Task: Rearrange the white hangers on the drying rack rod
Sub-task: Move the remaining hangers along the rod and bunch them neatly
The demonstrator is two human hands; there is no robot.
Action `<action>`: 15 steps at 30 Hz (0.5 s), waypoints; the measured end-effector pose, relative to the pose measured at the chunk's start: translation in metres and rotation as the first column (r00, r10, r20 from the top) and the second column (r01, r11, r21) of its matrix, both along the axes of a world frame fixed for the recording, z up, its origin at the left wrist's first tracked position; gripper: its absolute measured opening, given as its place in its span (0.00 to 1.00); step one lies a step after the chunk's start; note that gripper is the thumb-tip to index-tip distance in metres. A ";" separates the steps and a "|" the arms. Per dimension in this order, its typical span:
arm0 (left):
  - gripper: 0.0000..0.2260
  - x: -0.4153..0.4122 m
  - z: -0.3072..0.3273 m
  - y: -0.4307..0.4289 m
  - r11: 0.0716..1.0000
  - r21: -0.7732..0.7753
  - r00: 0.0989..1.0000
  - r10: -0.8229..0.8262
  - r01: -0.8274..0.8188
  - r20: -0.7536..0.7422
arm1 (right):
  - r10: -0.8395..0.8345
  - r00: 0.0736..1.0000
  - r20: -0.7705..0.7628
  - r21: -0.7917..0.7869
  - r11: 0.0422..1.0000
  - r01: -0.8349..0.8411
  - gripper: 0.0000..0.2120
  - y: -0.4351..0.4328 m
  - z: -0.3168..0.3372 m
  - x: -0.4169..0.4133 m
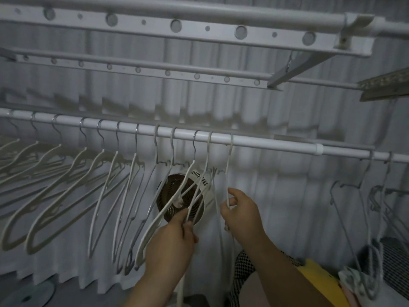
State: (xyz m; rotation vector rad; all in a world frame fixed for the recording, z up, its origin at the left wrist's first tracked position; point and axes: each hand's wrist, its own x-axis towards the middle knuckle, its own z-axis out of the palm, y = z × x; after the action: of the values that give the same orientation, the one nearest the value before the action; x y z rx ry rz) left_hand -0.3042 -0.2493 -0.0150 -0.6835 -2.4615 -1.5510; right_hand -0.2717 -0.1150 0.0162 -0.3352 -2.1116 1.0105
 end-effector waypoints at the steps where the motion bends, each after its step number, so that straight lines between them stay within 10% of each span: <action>1: 0.19 0.001 0.001 -0.002 0.998 -0.067 0.999 0.016 -0.019 -0.047 | -0.006 1.000 -0.009 -0.007 1.000 0.006 0.16 0.000 0.000 0.001; 15: 0.15 0.001 -0.002 0.012 0.985 -0.171 0.978 -0.059 0.024 -0.201 | -0.052 0.997 -0.050 -0.105 0.993 0.046 0.16 0.017 -0.005 0.010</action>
State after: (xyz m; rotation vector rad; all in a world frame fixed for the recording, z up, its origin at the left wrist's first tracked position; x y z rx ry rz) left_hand -0.3030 -0.2372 -0.0172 -0.8795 -2.4534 -1.2253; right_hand -0.2622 -0.0985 0.0110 -0.4053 -1.9984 1.0916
